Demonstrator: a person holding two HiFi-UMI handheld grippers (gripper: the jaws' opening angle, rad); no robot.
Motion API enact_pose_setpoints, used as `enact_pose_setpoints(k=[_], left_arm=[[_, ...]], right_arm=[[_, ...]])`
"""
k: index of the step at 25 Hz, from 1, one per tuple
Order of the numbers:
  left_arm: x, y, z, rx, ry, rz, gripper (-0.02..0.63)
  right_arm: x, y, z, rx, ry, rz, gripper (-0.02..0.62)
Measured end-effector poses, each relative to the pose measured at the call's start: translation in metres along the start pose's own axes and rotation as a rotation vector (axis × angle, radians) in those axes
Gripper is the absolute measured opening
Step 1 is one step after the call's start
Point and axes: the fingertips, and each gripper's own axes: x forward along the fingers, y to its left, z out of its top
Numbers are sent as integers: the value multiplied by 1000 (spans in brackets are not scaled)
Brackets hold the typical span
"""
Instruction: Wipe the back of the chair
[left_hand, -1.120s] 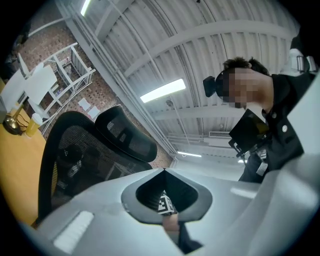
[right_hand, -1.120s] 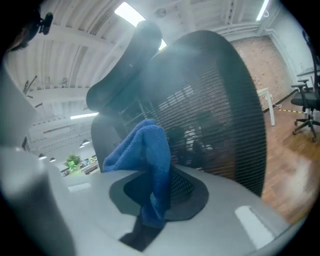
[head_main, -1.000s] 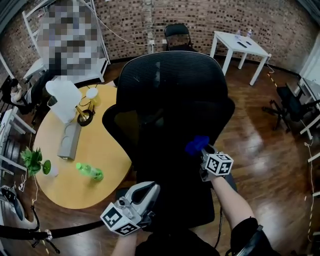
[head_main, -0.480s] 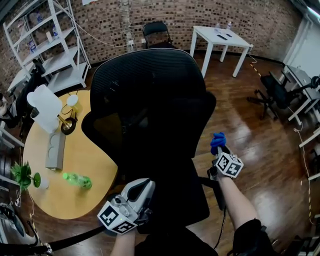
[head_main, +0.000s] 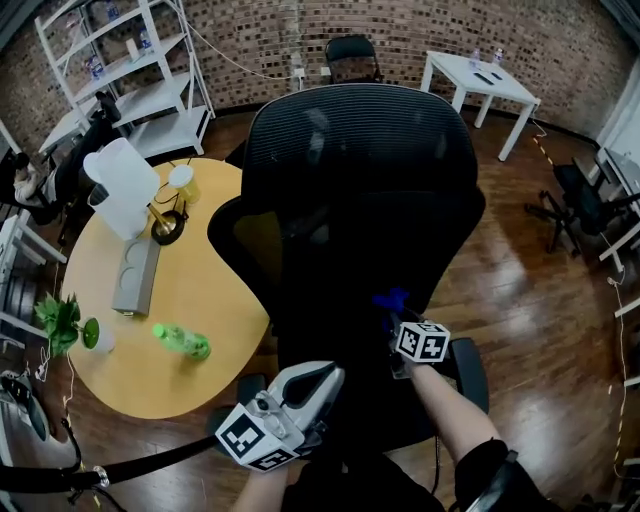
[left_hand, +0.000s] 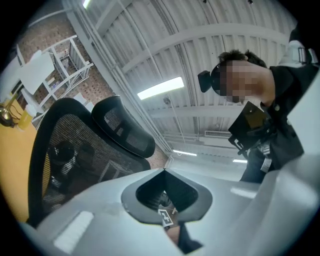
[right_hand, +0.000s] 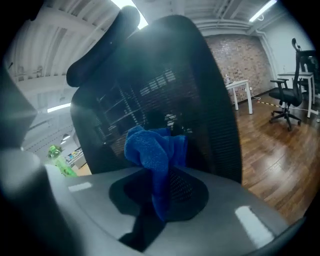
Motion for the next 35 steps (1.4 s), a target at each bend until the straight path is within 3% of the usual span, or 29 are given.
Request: enact_pose_setpoints(k=[11, 17, 20, 23, 25, 27, 30, 33, 35], left_arm=[[-82, 9, 28, 45, -50, 154, -3], [-110, 16, 27, 49, -53, 220, -3], [-119, 18, 26, 51, -48, 247, -3], [-123, 18, 26, 55, -47, 262, -3], [-123, 21, 25, 56, -47, 273, -3], [-122, 26, 21, 51, -45, 288, -3], [-118, 33, 12, 42, -39, 309, -3], [-107, 39, 6, 39, -37, 307, -3], [-96, 42, 5, 39, -33, 289, -3]], right_arm=[[63, 128, -66, -85, 155, 211, 54], [84, 199, -106, -222, 247, 361, 54], [81, 245, -129, -269, 297, 511, 54], [58, 292, -163, -368, 387, 756, 54], [51, 300, -182, -418, 441, 818, 54], [60, 282, -190, -443, 467, 762, 54], [86, 221, -179, -456, 463, 567, 54], [101, 146, -150, -372, 416, 381, 54], [99, 103, -132, -338, 386, 300, 54]])
